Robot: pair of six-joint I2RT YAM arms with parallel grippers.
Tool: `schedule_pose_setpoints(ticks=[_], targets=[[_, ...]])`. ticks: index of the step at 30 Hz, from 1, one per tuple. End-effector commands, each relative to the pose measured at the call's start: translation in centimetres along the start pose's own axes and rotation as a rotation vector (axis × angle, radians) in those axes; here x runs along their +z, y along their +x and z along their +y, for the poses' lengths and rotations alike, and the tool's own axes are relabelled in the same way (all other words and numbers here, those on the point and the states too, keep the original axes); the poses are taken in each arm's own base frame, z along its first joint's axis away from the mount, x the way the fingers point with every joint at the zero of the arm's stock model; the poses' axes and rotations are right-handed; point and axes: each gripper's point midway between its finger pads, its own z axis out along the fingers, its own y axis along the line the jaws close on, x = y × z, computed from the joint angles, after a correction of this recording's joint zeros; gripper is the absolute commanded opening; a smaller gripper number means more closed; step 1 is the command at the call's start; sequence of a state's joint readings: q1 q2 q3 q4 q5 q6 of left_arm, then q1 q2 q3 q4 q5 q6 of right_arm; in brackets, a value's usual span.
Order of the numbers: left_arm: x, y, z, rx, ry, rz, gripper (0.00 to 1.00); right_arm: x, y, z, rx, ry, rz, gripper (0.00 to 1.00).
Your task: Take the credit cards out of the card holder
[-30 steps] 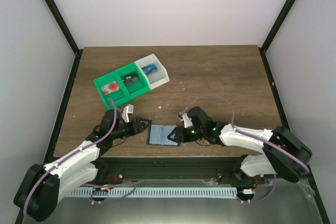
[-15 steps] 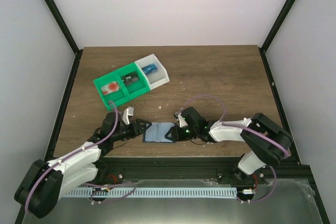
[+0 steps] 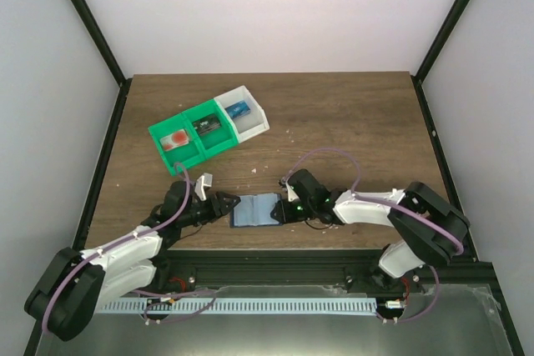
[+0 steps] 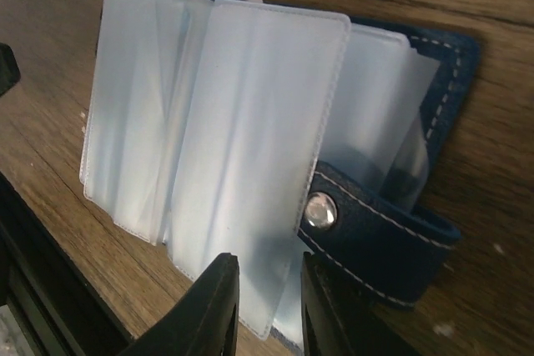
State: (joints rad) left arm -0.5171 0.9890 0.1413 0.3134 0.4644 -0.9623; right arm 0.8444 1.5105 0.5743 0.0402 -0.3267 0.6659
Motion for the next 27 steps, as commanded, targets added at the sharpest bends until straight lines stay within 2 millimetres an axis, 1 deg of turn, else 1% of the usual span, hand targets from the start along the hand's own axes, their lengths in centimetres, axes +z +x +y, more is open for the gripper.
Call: schedule_pose_setpoints(ticks=[1,4,7,11,17,21,25,27], targets=[[0.0,-0.4,-0.1,0.011,0.008,-0.028,0.57,-1.2,-0.1,-0.3,0.012,0.057,0.005,0.23],[0.1,-0.4,0.1,0.007,0.003,-0.030,0.57,-2.0,-0.8,1.3,-0.003,0.018,-0.022,0.23],[0.1,-0.4,0.1,0.003,0.007,-0.029,0.57,-2.2,-1.5,2.3,-0.013,0.006,-0.034,0.23],[0.3,-0.2,0.3,-0.006,0.009,-0.025,0.57,-2.0,-2.1,2.6,-0.016,0.014,-0.044,0.24],[0.6,0.1,0.5,-0.028,0.020,-0.011,0.56,-1.0,-2.4,2.6,-0.027,0.024,-0.032,0.24],[0.9,0.2,0.5,-0.033,0.028,-0.002,0.56,0.2,-1.6,2.2,-0.034,0.030,0.004,0.24],[1.1,0.2,0.6,-0.031,0.025,0.002,0.56,1.7,0.3,0.8,-0.028,0.068,0.066,0.23],[1.2,0.2,0.8,-0.033,0.019,0.001,0.56,2.0,1.1,0.2,-0.024,0.080,0.091,0.23]])
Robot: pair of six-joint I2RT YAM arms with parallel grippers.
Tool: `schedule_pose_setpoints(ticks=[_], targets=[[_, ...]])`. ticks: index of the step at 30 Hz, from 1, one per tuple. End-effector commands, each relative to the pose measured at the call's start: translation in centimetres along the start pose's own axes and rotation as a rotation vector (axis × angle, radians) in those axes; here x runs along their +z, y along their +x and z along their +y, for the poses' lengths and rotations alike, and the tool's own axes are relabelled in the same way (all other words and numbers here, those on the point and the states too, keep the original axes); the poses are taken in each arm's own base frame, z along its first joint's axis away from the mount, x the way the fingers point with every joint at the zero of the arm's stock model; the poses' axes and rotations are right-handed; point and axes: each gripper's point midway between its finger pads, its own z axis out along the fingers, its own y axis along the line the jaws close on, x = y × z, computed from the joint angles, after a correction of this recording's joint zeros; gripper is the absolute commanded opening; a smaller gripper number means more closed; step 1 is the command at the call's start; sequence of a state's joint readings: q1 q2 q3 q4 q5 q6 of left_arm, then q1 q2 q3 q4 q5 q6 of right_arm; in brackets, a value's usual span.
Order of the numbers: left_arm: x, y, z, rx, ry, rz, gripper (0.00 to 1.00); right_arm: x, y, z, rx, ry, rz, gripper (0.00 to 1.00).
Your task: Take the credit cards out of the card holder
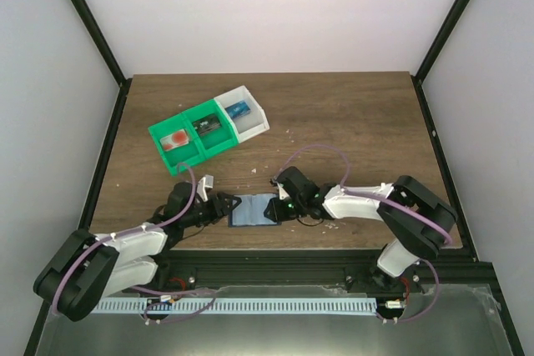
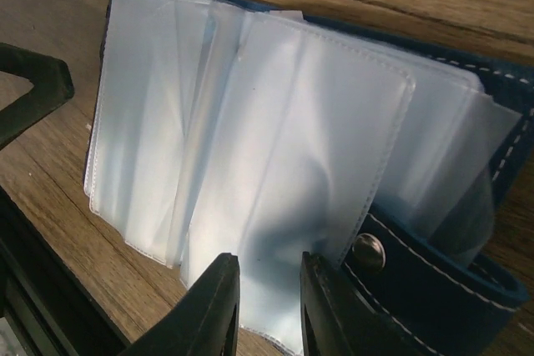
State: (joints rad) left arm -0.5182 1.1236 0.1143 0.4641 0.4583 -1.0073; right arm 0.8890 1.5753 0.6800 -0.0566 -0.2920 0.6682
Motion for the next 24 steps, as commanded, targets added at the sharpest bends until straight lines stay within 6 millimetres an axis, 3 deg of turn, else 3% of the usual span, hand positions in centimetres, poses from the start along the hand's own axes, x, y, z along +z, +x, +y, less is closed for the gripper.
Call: schedule_pose_setpoints(ticks=[1,24], targets=[[0.1,0.0,-0.6,0.017,0.032,0.002,0.56,1.1,1.6,-1.0,-0.007,0.037,0.051,0.23],[1.0,0.6,0.3,-0.004,0.008,0.027,0.59,0.5,1.9,-1.3,-0.012,0.040,0.027,0.22]])
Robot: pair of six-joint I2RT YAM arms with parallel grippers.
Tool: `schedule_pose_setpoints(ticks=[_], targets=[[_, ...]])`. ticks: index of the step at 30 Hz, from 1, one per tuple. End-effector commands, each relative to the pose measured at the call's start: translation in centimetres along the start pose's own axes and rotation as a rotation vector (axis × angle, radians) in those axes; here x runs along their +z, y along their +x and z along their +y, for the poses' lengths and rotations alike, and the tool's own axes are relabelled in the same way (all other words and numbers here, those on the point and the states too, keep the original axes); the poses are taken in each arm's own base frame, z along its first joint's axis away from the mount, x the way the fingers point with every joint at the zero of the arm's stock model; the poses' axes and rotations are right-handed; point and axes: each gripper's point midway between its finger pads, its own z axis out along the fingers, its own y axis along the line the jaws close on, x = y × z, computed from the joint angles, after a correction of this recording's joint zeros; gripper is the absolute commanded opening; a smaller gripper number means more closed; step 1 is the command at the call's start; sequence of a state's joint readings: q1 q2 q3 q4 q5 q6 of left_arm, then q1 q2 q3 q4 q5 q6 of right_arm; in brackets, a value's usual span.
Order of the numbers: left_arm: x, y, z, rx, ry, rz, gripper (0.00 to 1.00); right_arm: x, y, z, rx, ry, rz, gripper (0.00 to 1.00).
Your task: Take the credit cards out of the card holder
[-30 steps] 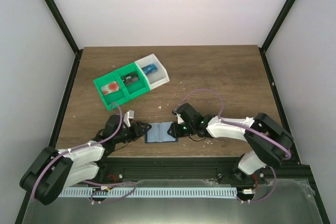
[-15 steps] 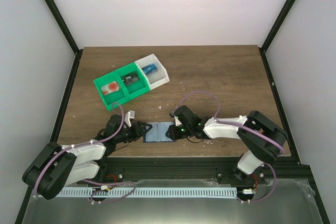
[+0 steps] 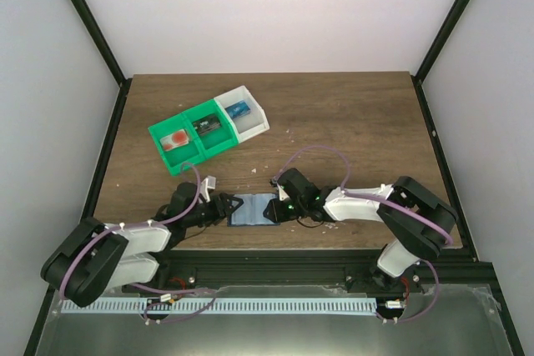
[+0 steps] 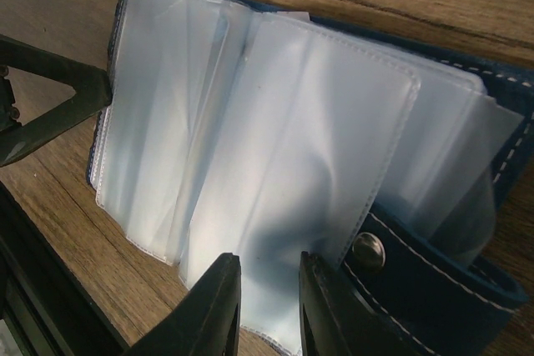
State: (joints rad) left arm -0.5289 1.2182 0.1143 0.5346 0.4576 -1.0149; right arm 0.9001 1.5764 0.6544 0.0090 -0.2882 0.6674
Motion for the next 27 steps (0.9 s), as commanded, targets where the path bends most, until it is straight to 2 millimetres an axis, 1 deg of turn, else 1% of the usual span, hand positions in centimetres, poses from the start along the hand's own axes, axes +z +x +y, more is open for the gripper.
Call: schedule_pose_setpoints(ticks=[1,8,17,24,27], targets=[[0.3,0.3,-0.4,0.005,0.022,0.013,0.59,0.2,2.1,-1.7,0.008,0.062,0.055,0.22],[1.0,0.5,-1.3,0.008,0.052,0.032,0.59,0.2,2.0,-1.7,0.007,0.063,0.052,0.22],[1.7,1.3,-3.6,0.026,0.094,0.064,0.59,0.2,2.0,-1.8,0.009,0.063,0.049,0.22],[1.4,1.1,-4.8,0.032,0.137,0.050,0.59,0.0,1.9,-1.6,0.008,0.058,0.040,0.22],[1.0,0.5,-4.6,0.051,0.102,0.015,0.61,-0.2,1.8,-1.4,0.007,0.051,0.035,0.22]])
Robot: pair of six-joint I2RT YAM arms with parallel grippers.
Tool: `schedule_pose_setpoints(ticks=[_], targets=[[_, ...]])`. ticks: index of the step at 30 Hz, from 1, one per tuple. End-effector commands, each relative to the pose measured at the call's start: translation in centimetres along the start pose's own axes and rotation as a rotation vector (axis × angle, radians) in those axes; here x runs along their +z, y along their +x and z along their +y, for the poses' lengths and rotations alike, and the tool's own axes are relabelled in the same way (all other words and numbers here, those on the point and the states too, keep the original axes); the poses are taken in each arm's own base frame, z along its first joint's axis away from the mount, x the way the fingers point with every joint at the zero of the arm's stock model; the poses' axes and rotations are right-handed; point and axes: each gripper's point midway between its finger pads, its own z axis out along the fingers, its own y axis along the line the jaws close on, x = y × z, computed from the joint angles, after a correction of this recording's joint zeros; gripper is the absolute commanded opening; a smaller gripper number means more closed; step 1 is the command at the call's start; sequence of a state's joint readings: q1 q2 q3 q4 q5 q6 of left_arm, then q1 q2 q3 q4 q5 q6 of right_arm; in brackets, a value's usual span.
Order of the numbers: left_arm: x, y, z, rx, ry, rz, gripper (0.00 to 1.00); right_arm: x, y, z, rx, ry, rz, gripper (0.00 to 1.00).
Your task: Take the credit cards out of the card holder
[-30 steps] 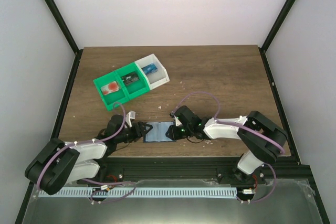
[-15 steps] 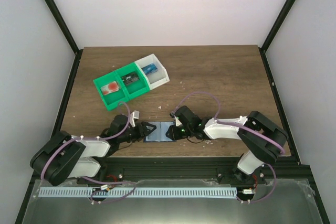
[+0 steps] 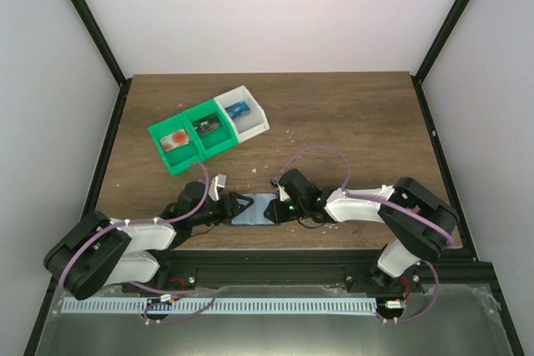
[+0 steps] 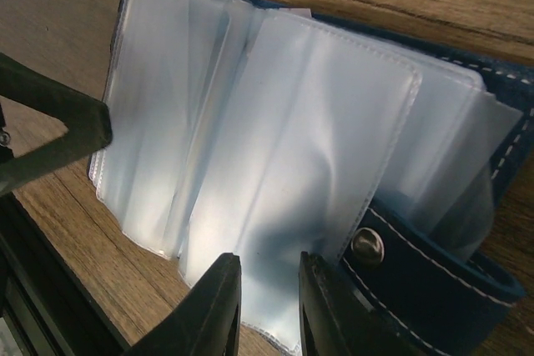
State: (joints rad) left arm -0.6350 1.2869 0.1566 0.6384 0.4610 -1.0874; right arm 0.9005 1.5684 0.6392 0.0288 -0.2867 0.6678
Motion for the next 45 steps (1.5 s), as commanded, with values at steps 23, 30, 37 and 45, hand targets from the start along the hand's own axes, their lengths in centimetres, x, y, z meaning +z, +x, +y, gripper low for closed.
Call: schedule_pose_setpoints(ticks=[23,30,37,45], targets=[[-2.7,-1.9,2.2,-0.041,-0.048,-0.111,0.70,-0.4,-4.4,6.3,-0.005,-0.104,-0.040,0.22],[-2.4,-1.3,2.5,-0.064,-0.024,-0.086,0.68,2.5,-3.2,4.5,0.004,-0.053,0.029,0.22],[-2.1,-1.0,2.0,-0.061,0.005,-0.057,0.65,3.6,0.1,1.1,0.036,0.024,0.102,0.21],[-1.9,-0.9,1.3,-0.061,0.019,-0.053,0.63,3.7,0.9,0.1,0.037,0.047,0.106,0.15]])
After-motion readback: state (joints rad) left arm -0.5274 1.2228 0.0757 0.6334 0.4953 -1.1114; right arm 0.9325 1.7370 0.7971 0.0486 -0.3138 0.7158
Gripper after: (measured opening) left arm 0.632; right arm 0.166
